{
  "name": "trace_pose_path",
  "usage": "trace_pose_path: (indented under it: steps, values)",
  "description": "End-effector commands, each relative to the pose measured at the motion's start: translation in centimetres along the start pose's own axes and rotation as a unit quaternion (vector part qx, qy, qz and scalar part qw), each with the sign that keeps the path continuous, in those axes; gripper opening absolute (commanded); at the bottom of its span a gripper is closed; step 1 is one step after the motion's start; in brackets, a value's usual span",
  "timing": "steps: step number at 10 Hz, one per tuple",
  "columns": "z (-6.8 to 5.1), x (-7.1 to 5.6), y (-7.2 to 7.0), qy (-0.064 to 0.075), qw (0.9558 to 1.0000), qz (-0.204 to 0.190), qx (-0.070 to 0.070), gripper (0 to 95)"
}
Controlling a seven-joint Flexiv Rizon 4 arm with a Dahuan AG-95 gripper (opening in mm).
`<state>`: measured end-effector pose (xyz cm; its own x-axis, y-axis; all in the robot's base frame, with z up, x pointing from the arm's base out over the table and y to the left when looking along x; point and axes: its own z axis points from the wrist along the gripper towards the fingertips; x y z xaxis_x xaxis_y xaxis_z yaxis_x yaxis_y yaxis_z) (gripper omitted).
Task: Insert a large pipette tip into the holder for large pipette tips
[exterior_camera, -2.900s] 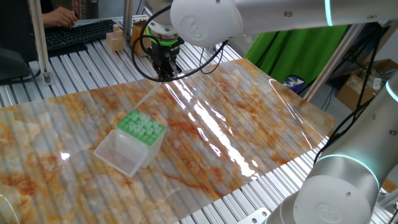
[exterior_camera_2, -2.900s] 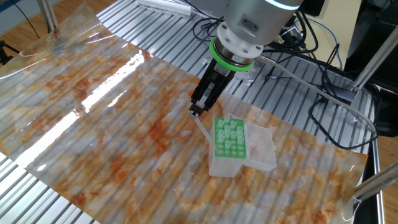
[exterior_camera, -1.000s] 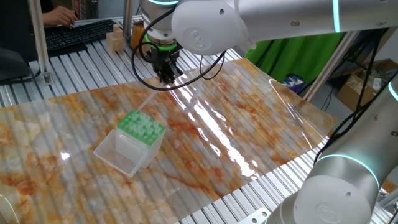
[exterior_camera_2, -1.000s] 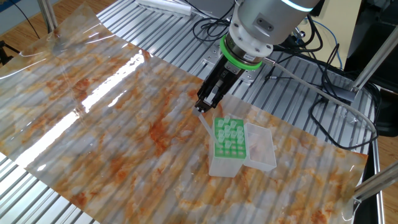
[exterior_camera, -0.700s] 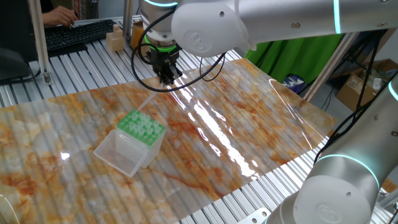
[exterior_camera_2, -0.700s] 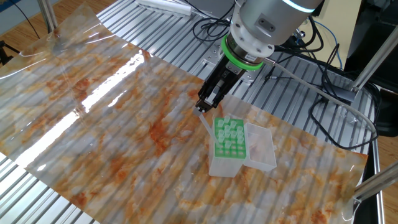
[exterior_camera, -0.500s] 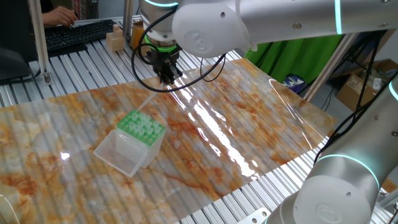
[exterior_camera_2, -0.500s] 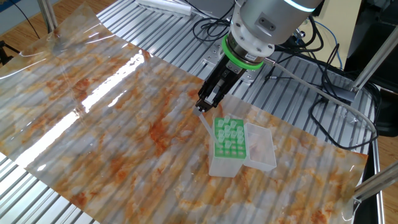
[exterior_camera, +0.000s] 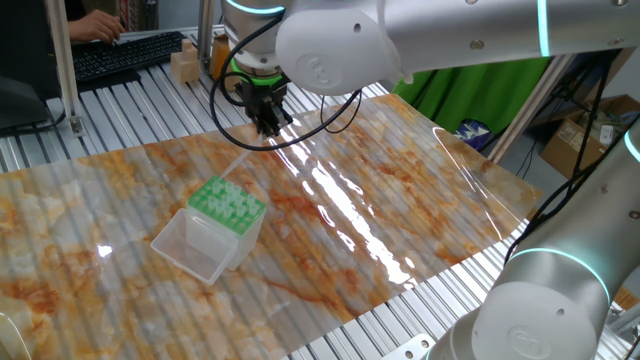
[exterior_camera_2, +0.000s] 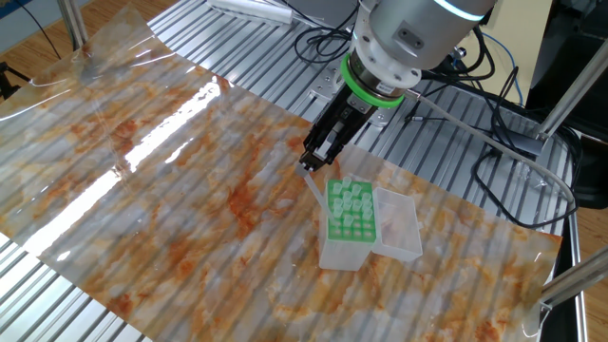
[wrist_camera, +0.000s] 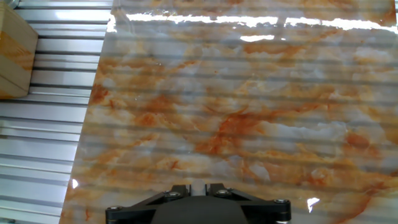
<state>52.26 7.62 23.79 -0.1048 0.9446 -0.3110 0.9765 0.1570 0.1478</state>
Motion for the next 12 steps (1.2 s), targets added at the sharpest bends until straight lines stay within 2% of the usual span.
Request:
trace_pose_path:
  steps: [1,5,12]
  values:
    - [-0.04,-0.04,-0.07,-0.002,1.0000,-0.003,-0.001,0.0]
    - [-0.07,0.00,-0.15,-0.011,0.9999,-0.005,-0.002,0.0]
    - [-0.05,0.58,-0.82,-0.017,0.9998,-0.006,-0.009,0.0]
